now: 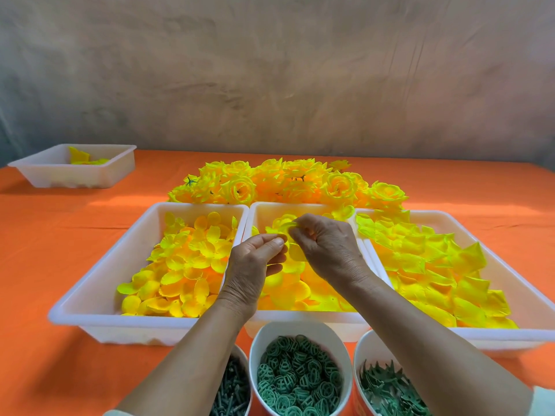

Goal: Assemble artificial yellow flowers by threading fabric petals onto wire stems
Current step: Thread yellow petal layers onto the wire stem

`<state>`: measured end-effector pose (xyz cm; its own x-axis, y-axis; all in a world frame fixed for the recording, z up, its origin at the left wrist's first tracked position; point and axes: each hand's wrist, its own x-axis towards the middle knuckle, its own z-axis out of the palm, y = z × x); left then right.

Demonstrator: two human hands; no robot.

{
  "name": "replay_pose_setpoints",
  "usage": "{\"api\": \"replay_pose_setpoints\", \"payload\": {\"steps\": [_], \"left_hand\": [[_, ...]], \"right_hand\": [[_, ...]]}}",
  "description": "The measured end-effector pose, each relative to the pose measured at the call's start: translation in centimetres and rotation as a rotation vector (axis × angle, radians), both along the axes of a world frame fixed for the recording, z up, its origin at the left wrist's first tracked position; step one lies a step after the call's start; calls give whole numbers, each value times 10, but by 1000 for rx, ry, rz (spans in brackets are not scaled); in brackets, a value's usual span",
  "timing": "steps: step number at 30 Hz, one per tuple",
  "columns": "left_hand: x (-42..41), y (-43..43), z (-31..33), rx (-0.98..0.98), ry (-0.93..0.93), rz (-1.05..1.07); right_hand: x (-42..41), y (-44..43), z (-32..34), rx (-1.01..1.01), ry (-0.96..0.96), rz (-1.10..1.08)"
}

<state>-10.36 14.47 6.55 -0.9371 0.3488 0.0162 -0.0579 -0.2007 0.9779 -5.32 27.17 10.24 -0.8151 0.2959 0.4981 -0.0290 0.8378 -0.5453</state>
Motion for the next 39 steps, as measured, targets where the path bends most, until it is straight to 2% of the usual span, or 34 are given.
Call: {"api": "replay_pose_setpoints", "payload": {"steps": [3,6,13,17,21,23,29,39], "left_hand": [[1,0,0,-8,4,-5],[1,0,1,-10,8,-21],[2,1,1,42,7,-8],[0,0,1,87,-14,1],[-1,1,1,88,-17,3],[-2,3,-1,72,-41,37],[-2,3,-3,38,6,11],[0,1,-5,-65,151,44]], "right_hand": [[0,2,1,-32,-2,-61],[0,1,-1,24,3,-90],[1,-4,-5,125,24,-22],[5,-2,-8,288,45,57],[12,1,-12,451,-24,77],[14,1,-12,422,-35,95],[13,2,-10,107,-46,75],[14,2,-11,27,-27,76]]}}
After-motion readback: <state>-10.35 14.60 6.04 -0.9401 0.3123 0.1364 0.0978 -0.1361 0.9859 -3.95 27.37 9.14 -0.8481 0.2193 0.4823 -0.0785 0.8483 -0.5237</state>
